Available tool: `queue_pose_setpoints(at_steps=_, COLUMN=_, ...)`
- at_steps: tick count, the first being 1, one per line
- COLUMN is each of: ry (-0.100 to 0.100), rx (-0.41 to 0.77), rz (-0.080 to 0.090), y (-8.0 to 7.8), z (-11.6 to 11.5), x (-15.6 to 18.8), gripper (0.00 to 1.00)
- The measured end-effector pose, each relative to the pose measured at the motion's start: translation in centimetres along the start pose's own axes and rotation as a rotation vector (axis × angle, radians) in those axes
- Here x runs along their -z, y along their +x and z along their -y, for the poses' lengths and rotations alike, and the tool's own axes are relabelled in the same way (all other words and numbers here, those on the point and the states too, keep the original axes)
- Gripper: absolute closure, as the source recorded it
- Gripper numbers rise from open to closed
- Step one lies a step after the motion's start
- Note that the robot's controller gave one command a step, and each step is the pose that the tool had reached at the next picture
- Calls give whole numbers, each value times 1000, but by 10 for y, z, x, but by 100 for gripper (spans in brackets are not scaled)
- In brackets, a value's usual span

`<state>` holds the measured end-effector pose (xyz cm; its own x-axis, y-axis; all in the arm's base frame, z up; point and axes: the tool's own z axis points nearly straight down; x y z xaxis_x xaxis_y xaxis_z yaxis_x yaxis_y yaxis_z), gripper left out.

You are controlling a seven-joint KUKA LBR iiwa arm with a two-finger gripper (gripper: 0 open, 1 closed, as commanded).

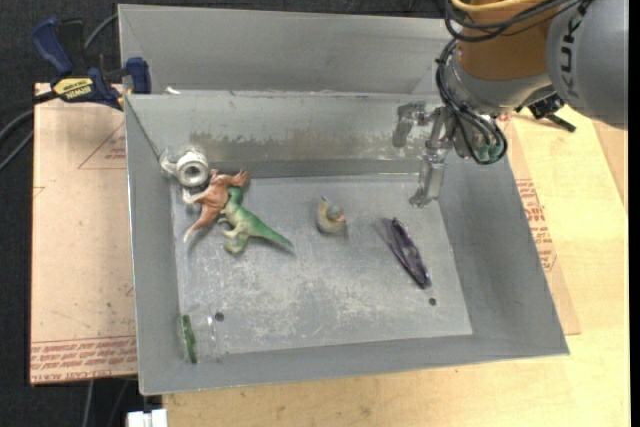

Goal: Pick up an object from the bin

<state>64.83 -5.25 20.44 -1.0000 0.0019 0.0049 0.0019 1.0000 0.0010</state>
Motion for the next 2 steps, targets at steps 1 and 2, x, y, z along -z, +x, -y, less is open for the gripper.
queue_pose_setpoints(at_steps=1, ry=1, rx=2, rz=8, y=-1, z=0, x=5, gripper=0)
queue_pose_setpoints(at_steps=2, ry=-1, rx=-21, rz=-3, y=24, z=18, x=-65, gripper=0)
